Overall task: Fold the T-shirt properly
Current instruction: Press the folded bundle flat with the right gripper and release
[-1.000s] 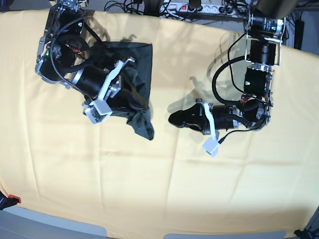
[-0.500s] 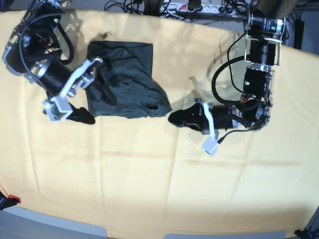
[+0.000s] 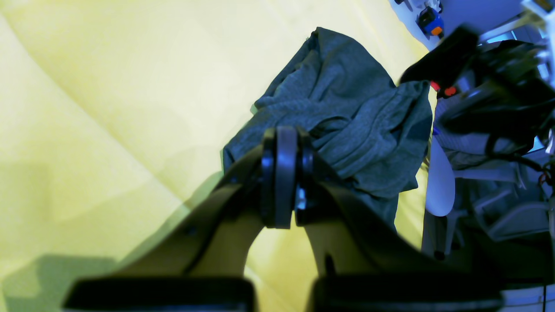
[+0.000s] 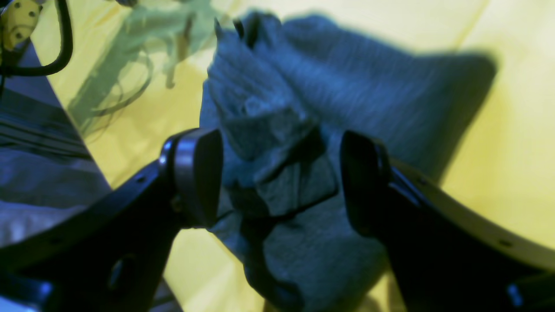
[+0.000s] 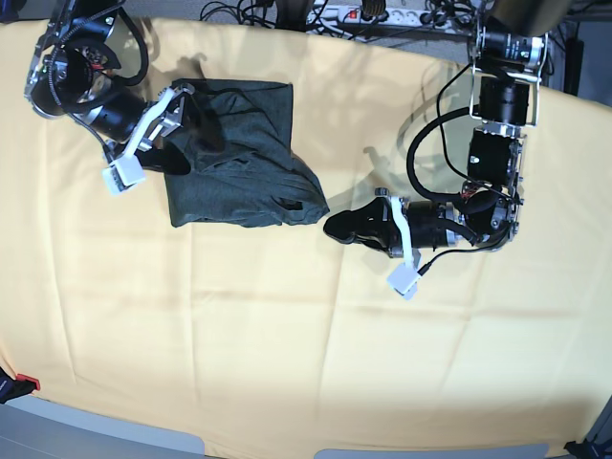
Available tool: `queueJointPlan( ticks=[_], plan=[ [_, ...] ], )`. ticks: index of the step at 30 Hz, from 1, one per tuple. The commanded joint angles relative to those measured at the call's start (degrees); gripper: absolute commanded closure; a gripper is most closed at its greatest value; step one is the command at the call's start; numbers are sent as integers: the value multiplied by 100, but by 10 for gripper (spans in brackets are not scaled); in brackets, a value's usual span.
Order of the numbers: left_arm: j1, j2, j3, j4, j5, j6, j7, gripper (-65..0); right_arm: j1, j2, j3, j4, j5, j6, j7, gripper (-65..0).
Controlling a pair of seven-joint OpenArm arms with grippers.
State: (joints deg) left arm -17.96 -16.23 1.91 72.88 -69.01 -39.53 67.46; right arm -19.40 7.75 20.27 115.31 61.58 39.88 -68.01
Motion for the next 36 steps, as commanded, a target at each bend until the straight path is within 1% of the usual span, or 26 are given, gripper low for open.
queueJointPlan(
  ticks=[1, 2, 3, 5, 6, 8, 10, 14, 16, 20, 24, 25, 26, 28, 29, 30, 32, 34, 36],
  plan=[
    [-160, -28, -22, 101, -160, -47, -103, 0, 22, 35, -33, 52, 144, 12, 133, -381],
    [-160, -28, -22, 101, -160, -47, -103, 0, 33, 35, -85, 44, 146, 12, 144, -328],
    [-157, -26, -22, 101, -160, -47, -105, 0, 50, 35, -127, 44, 144, 12, 177, -253],
    [-160, -26, -22, 101, -160, -47, -105, 0, 111, 33, -192, 44, 142, 12, 256, -59],
    [-157, -26, -22, 101, -157, -47, -105, 0, 142, 26, -216, 44, 146, 12, 295, 0],
    [-157, -28, -22, 101, -157, -47, -103, 0, 216, -37, -229, 46, 177, 12, 385, 0],
    [-160, -26, -22, 101, -160, -47, -105, 0, 264, -87, -232, 46, 479, 12, 361, 0],
    [-157, -26, -22, 98, -160, -47, -105, 0, 275, -138, -345, 46, 1370, 12, -46, 0],
    [-157, -26, -22, 101, -160, -47, -125, 0, 275, -138, -577, 46, 1469, 12, -212, 0],
    [-160, -26, -22, 98, -160, -47, -146, 0, 289, -136, -1325, 46, 1405, 12, -256, 0],
    [-160, -28, -22, 101, -160, -47, -144, 0, 501, -120, -2035, 46, 640, 12, -356, 0],
    [-160, -28, -22, 101, -164, -47, -144, 0, 581, -120, -2149, 46, 586, 12, -446, -54],
    [-160, -26, -22, 98, -162, -47, -144, 0, 669, -120, -2234, 46, 612, 12, -557, -155],
    [-160, -26, -22, 101, -177, -47, -144, 0, 852, -120, -2367, 46, 901, 12, -791, -385],
    [-160, -26, -22, 101, -181, -47, -144, 0, 960, -120, -2391, 50, 1064, 12, -844, -460],
    [-162, -28, -22, 101, -179, -47, -144, 0, 1082, -118, -2391, 74, 1128, 12, -914, -489],
    [-164, -28, -22, 101, -179, -47, -142, 0, 1335, -101, -2304, 227, 1193, 12, -1199, -488],
    [-184, -28, -22, 101, -177, -47, -133, 0, 1534, -101, -2096, 396, 1193, 12, -1199, -488],
    [-221, -28, -22, 101, -177, -47, -96, 0, 1687, -72, -1753, 490, 1189, 12, -1199, -484]
  ],
)
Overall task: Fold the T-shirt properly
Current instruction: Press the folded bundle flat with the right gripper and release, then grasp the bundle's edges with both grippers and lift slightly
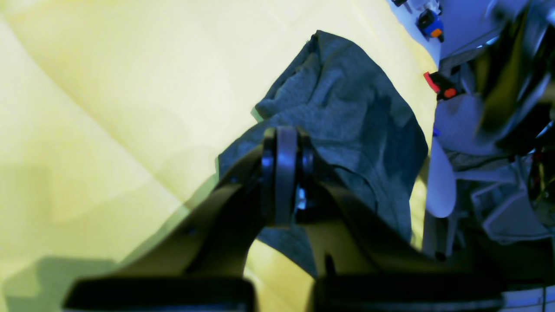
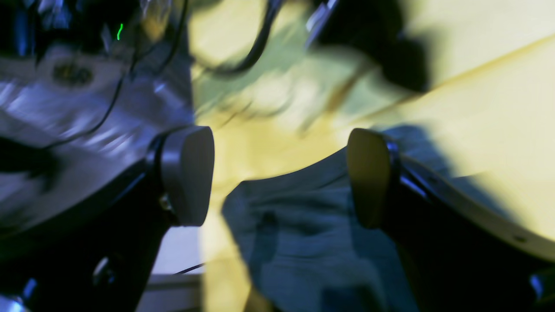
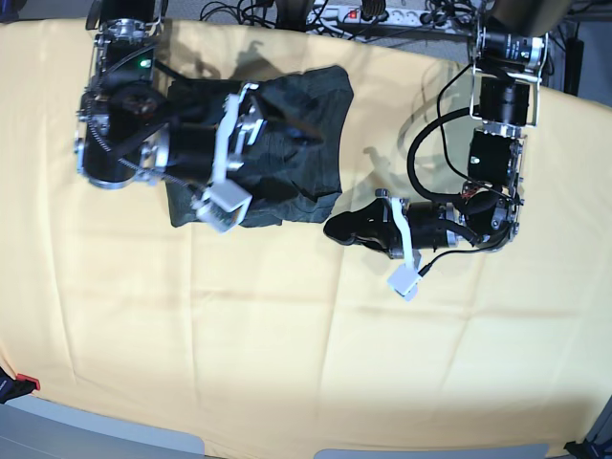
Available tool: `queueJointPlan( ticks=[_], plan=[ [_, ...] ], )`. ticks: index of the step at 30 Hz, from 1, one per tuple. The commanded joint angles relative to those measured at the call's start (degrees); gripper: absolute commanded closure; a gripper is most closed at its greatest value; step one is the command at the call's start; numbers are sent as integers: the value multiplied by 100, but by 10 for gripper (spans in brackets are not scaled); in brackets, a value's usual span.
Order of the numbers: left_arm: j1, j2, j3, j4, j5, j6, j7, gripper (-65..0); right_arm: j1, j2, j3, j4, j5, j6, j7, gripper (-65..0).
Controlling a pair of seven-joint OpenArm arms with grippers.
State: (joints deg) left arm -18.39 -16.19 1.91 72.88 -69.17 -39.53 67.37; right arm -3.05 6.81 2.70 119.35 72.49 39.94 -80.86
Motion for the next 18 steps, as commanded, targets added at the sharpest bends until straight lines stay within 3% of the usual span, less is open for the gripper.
queueJointPlan(
  ticks=[1, 2, 3, 6, 11, 18],
  plan=[
    [-210, -33, -22, 101, -162, -47, -33, 0, 120, 68, 210, 87, 87, 6, 86, -467],
    [-238, -33, -22, 101, -190, -47, 63, 0, 175, 131, 404, 87, 4, 6, 160, -425],
    [-271, -33, -15, 101, -216, -47, 177, 0, 212, 214, 579, 87, -199, 6, 286, -343],
    [-402, -33, 111, 101, -616, -47, 603, 0, 243, 533, 916, 35, -1005, 6, 999, 0],
    [-525, -13, 887, 319, -931, -47, 966, 0, 249, 984, 879, -284, -2081, 6, 2052, 0],
    [-479, -15, 2321, 1303, -737, -47, 918, 0, 616, 1405, 844, -1060, -2205, 6, 2133, 0]
  ],
)
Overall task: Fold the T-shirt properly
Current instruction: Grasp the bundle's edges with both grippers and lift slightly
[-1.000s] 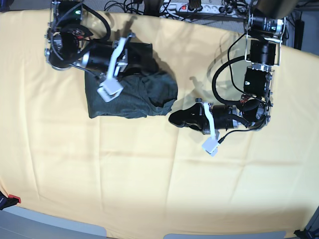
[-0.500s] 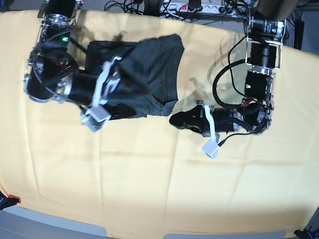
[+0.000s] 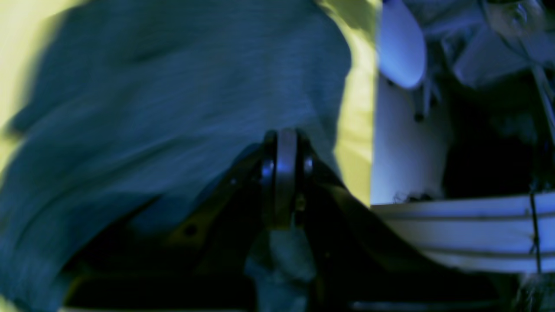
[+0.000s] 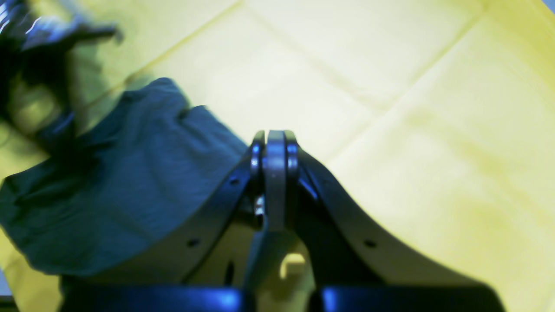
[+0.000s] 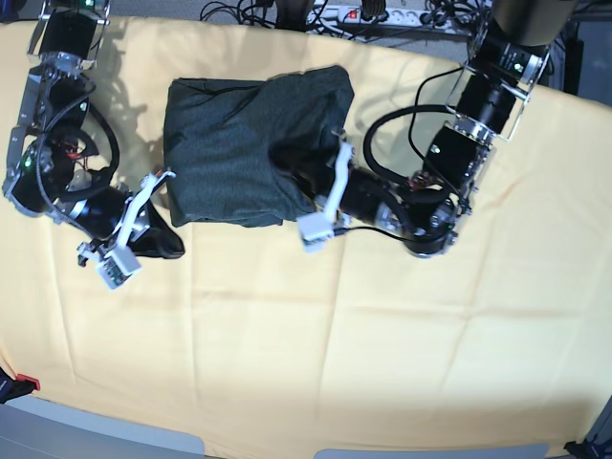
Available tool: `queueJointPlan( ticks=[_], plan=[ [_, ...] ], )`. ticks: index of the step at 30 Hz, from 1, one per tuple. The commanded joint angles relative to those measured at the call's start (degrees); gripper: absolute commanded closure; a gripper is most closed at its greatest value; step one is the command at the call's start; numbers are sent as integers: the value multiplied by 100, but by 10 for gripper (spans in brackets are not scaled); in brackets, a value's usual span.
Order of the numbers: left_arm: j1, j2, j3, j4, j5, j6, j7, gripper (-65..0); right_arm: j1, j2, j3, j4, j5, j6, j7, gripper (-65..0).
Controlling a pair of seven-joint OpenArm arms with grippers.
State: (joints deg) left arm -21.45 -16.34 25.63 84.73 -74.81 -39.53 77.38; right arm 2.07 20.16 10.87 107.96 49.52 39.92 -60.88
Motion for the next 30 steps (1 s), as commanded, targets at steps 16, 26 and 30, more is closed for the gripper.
queueJointPlan(
  ticks=[16, 26, 30],
  plan=[
    [396, 31, 1615, 1222, 2155, -47, -1187, 0, 494, 111, -560, -1047, -2149, -525, 1228, 0],
    [662, 33, 1755, 1266, 2973, -47, -1703, 0, 494, 127, -1252, -1058, -1961, -79, 1165, 0],
    [673, 33, 1755, 1263, 3045, -24, -1790, 0, 490, 234, -1414, -1064, -1950, 8, 1032, 0]
  ],
)
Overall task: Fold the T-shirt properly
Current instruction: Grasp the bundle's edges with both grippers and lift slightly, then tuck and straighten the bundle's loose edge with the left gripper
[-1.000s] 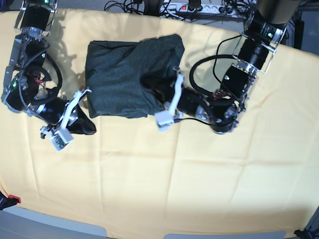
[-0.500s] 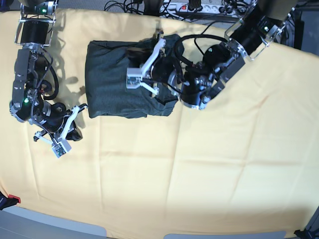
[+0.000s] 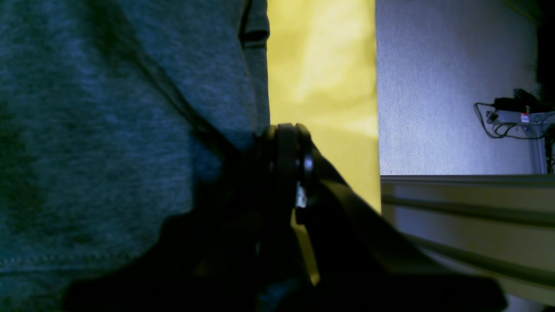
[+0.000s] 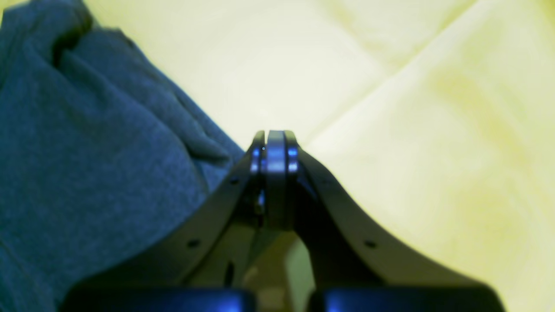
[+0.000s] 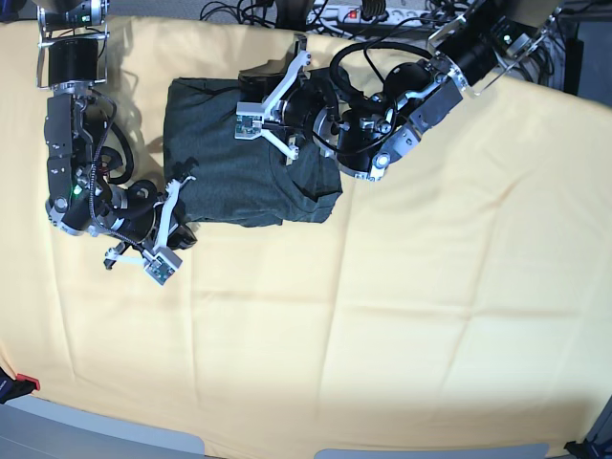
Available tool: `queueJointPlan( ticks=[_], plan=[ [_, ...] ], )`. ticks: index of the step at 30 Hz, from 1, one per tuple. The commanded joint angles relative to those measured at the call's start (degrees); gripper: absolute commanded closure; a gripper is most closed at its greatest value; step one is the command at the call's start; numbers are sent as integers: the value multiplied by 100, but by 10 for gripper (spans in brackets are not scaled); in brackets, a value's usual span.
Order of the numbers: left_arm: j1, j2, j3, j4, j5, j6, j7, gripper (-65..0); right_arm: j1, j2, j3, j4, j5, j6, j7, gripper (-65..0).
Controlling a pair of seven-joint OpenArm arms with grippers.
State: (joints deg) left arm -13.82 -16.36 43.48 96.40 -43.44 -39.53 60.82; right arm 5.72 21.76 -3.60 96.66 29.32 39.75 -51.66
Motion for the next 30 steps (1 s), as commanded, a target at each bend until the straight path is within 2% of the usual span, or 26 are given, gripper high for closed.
queueJointPlan(
  ticks=[1, 7, 10, 15, 18, 24, 27, 30],
  plan=[
    [-85, 35, -31, 96, -92, -24, -133, 0, 114, 133, -50, 66, 85, 25, 101, 0],
    [-11, 35, -31, 55, -59, -28, -155, 0, 61, 586, -717, 66, 68, 25, -103, 0],
    [50, 37, -31, 55, 227, -24, -313, 0, 63, 778, -896, 68, 133, 25, -109, 0],
    [61, 48, -33, 52, 767, 173, -479, 0, -11, 1045, -894, 70, 1154, 25, -621, 0],
    [24, 48, -42, -20, 1049, 190, -557, 0, -212, 1099, -894, 79, 1375, 25, -667, 0],
    [-295, 48, -42, -192, 1154, 188, -557, 0, -588, 1196, -859, 417, 1419, 25, -673, 0],
    [-514, 48, -42, -345, 1174, 188, -575, 0, -883, 1257, -713, 671, 1421, 25, -669, 0],
    [-791, 50, -42, -667, 1235, 184, -822, 0, -1222, 1257, -404, 848, 1541, 25, -671, 0]
  ],
)
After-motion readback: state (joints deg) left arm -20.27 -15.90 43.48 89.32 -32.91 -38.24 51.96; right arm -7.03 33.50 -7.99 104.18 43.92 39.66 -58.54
